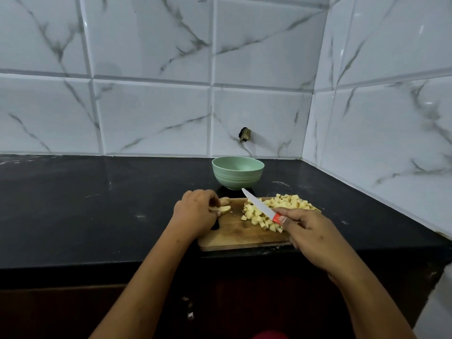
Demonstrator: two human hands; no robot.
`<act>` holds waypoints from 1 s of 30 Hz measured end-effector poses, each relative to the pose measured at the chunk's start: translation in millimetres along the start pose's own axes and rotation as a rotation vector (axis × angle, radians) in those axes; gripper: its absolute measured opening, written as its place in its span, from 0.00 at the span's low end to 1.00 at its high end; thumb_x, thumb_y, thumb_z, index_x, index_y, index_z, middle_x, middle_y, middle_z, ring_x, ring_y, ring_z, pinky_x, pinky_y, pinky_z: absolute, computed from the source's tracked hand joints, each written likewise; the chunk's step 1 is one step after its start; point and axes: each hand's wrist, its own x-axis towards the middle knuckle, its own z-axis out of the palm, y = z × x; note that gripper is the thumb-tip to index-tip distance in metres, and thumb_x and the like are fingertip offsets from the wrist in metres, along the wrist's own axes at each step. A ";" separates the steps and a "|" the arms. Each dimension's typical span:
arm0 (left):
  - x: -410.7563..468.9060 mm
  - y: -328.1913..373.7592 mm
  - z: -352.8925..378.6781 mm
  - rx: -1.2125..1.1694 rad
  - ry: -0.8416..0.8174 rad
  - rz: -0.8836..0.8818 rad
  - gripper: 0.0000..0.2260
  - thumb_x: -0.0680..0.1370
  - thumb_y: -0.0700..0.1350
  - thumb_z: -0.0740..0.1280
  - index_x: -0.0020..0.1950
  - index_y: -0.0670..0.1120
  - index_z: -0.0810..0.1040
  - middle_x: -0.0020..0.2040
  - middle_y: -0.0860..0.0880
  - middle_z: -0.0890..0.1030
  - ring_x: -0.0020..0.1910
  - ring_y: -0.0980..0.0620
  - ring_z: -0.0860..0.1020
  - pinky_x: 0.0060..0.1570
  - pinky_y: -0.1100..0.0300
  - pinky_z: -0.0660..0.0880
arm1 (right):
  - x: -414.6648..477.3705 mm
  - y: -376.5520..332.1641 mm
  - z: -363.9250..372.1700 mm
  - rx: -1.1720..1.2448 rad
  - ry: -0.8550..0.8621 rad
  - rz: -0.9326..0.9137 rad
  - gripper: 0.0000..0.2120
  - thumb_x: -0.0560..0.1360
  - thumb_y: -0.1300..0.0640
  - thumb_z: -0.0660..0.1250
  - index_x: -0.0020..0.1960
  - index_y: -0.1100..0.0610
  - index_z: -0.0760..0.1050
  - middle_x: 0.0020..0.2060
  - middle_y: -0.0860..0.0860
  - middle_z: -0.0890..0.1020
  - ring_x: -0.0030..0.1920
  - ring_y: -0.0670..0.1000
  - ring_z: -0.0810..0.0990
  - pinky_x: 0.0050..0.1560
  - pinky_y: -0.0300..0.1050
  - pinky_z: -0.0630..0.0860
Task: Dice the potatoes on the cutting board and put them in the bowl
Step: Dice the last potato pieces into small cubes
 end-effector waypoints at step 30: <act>-31.5 12.0 -1.1 0.049 0.036 -0.083 0.18 0.73 0.65 0.65 0.61 0.62 0.76 0.60 0.56 0.76 0.62 0.52 0.70 0.57 0.53 0.66 | -21.8 -21.9 27.7 -0.538 0.027 -0.214 0.19 0.82 0.48 0.55 0.73 0.39 0.63 0.54 0.41 0.80 0.35 0.38 0.70 0.32 0.31 0.66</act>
